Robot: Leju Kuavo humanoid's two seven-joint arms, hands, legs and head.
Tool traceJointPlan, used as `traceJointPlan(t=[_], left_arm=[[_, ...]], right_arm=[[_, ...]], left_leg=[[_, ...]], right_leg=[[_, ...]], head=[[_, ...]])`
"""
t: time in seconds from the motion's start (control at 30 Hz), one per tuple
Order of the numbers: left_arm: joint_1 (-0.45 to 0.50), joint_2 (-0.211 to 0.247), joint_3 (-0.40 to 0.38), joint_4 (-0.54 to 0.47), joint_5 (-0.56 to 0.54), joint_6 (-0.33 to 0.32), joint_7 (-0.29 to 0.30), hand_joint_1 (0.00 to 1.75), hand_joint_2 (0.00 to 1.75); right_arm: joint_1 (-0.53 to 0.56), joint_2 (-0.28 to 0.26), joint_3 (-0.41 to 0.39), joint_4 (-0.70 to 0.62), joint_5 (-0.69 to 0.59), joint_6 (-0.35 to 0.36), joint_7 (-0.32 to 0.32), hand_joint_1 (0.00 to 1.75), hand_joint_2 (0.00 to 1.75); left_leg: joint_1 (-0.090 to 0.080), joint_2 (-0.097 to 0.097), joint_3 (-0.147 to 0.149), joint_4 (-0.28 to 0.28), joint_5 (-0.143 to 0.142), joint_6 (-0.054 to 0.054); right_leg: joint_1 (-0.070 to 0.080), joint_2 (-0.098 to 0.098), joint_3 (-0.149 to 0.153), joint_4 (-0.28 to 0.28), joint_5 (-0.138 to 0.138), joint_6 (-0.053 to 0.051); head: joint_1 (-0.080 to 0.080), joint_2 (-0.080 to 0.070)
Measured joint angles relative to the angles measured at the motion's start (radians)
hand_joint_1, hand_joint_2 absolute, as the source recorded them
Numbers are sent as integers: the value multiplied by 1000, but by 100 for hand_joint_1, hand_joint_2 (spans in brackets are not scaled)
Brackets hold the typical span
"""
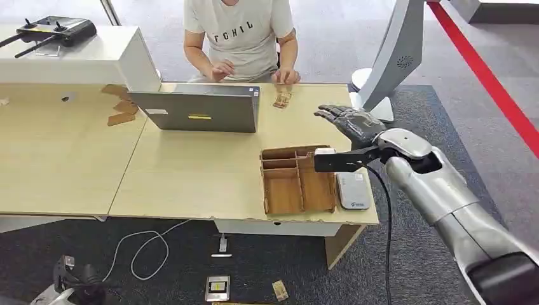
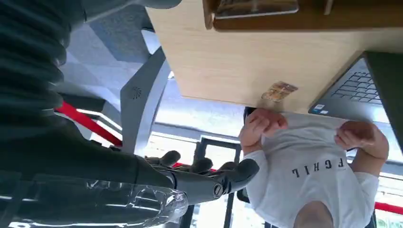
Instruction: Pass the card to the sensor for recognition and then transmit it.
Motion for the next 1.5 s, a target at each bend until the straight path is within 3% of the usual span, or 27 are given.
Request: traceJointPlan(t=[0.27,0.63,1.07,1.23,1.5], left_arm=[[0,11,13,0,-11,-3,25,0,0],[0,13,14,0,-14,2,31,0,0],[-9,1,14,0,-32,12,45,0,0],[-17,-7,13,0,-29,25,68,0,0],[-15,-10,13,0,-13,30,58,0,0]], right_arm=[[88,-68,39,-258,-63,69,55,0,175],[126,-111,74,-368,-80,61,43,0,175],[130,-100,77,-368,-91,7,35,0,175],[110,-58,77,-276,-136,27,35,0,175],[81,-27,77,-194,-180,78,38,0,175]], left_leg=[[0,0,0,0,0,0],[0,0,-1,0,0,0],[0,0,-1,0,0,0],[0,0,-1,0,0,0],[0,0,-2,0,0,0]], right_leg=[[0,0,-1,0,0,0],[0,0,-1,0,0,0],[0,0,-1,0,0,0],[0,0,-1,0,1,-1],[0,0,-1,0,0,-1]], head=[[0,0],[0,0],[0,0],[0,0],[0,0]])
